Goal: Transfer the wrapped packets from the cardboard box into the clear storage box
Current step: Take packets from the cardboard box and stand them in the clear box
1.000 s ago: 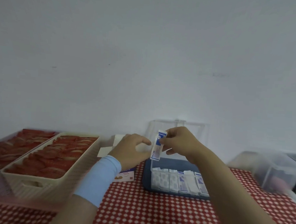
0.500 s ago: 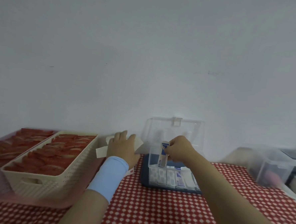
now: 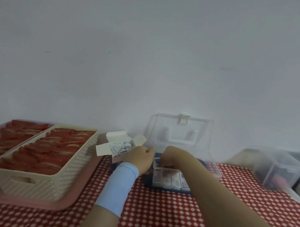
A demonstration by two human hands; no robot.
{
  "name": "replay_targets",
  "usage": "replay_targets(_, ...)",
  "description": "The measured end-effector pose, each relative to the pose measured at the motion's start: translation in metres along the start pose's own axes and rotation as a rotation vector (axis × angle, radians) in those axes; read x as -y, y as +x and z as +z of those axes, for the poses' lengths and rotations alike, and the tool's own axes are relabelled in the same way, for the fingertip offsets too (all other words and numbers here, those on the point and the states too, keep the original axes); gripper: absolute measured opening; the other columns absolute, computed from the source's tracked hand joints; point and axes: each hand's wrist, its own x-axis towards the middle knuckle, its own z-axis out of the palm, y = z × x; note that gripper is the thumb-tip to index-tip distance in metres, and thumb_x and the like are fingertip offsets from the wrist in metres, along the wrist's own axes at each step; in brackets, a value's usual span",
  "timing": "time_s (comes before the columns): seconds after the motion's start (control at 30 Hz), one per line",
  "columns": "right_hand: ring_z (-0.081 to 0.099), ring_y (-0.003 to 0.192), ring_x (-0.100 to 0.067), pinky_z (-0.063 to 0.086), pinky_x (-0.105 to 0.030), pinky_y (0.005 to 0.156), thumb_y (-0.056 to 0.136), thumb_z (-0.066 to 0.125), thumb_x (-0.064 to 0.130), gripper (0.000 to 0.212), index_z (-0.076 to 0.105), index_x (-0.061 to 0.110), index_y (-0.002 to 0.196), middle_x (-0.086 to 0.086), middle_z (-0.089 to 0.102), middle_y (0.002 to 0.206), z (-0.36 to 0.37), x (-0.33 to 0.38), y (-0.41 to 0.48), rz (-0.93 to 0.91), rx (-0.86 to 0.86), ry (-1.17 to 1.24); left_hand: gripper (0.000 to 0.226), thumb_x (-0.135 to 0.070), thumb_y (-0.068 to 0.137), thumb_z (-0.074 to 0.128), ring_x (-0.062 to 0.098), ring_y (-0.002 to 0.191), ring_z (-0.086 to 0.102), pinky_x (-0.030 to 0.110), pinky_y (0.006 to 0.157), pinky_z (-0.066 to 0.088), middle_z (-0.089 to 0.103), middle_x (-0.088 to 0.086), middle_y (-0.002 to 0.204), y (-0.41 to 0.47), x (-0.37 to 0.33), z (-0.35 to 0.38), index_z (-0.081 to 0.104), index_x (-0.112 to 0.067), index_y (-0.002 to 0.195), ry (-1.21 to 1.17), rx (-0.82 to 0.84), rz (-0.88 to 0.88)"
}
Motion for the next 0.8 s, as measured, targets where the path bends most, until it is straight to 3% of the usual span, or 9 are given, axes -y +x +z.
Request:
replay_targets(0.07, 0.058, 0.111, -0.025, 0.046, -0.034, 0.100, 0.100, 0.058, 0.024, 0.038, 0.058, 0.002, 0.131, -0.014, 0.059, 0.130, 0.000, 0.002, 0.000, -0.009, -0.013, -0.080, 0.029, -0.027, 0.101, 0.040, 0.013, 0.073, 0.064, 0.030, 0.075, 0.052, 0.067, -0.001, 0.091, 0.000, 0.001, 0.000, 0.063, -0.011, 0.102, -0.058, 0.012, 0.000)
replay_targets(0.17, 0.060, 0.116, -0.026, 0.047, -0.034, 0.103, 0.098, 0.062, 0.027, 0.040, 0.060, 0.003, 0.130, -0.011, 0.057, 0.113, 0.000, 0.001, 0.001, -0.012, -0.018, -0.149, 0.022, -0.022, 0.102, 0.041, 0.002, 0.067, 0.058, 0.024, 0.067, 0.047, 0.063, -0.006, 0.090, 0.002, 0.003, 0.000, 0.061, -0.014, 0.106, -0.141, 0.019, -0.012)
replay_targets(0.3, 0.063, 0.117, -0.028, 0.048, -0.038, 0.106, 0.095, 0.066, 0.029, 0.043, 0.062, 0.002, 0.128, -0.012, 0.064, 0.125, -0.003, -0.004, 0.002, -0.009, -0.035, -0.096, 0.044, -0.042, 0.102, 0.036, 0.019, 0.072, 0.074, 0.040, 0.083, 0.059, 0.075, 0.004, 0.084, 0.000, 0.003, 0.001, 0.066, -0.009, 0.099, -0.300, 0.034, -0.027)
replay_targets(0.47, 0.060, 0.118, -0.028, 0.047, -0.036, 0.103, 0.097, 0.063, 0.029, 0.041, 0.061, 0.002, 0.128, -0.013, 0.061, 0.128, -0.002, -0.002, -0.007, -0.020, -0.091, -0.089, 0.045, -0.042, 0.101, 0.037, 0.020, 0.073, 0.075, 0.041, 0.086, 0.059, 0.076, 0.005, 0.083, -0.006, -0.001, -0.001, 0.067, -0.009, 0.098, -0.312, 0.039, -0.049)
replay_targets(0.53, 0.064, 0.110, -0.028, 0.052, -0.036, 0.098, 0.097, 0.063, 0.022, 0.034, 0.061, 0.001, 0.124, -0.015, 0.064, 0.122, -0.003, -0.004, -0.006, -0.017, -0.075, -0.042, 0.043, -0.042, 0.100, 0.040, 0.022, 0.075, 0.075, 0.043, 0.086, 0.059, 0.076, 0.008, 0.085, -0.008, -0.002, -0.005, 0.066, -0.008, 0.100, -0.353, 0.065, -0.066)
replay_targets(0.63, 0.072, 0.084, -0.027, 0.062, -0.034, 0.076, 0.096, 0.061, 0.008, 0.011, 0.064, -0.001, 0.100, -0.016, 0.071, 0.100, -0.012, -0.005, -0.011, 0.019, -0.042, 0.152, 0.042, -0.041, 0.099, 0.044, 0.022, 0.078, 0.075, 0.043, 0.085, 0.060, 0.075, 0.010, 0.093, -0.015, -0.003, -0.021, 0.067, -0.006, 0.103, -0.352, 0.064, -0.030)
replay_targets(0.77, 0.073, 0.063, -0.025, 0.060, -0.031, 0.054, 0.099, 0.056, 0.010, 0.017, 0.063, -0.004, 0.090, -0.015, 0.076, 0.089, -0.035, 0.001, -0.023, -0.004, -0.161, 0.215, 0.027, -0.033, 0.100, 0.048, 0.018, 0.074, 0.074, 0.040, 0.077, 0.061, 0.074, -0.003, 0.086, -0.024, 0.004, -0.060, 0.069, -0.019, 0.090, -0.314, -0.119, 0.099)
replay_targets(0.8, 0.073, 0.062, -0.025, 0.060, -0.032, 0.055, 0.096, 0.056, 0.008, 0.014, 0.064, -0.003, 0.093, -0.013, 0.076, 0.087, -0.040, 0.004, -0.024, -0.033, -0.226, 0.204, 0.025, -0.034, 0.098, 0.050, 0.015, 0.073, 0.073, 0.039, 0.076, 0.060, 0.074, -0.009, 0.082, -0.025, 0.010, -0.069, 0.069, -0.026, 0.087, -0.244, -0.191, 0.122)
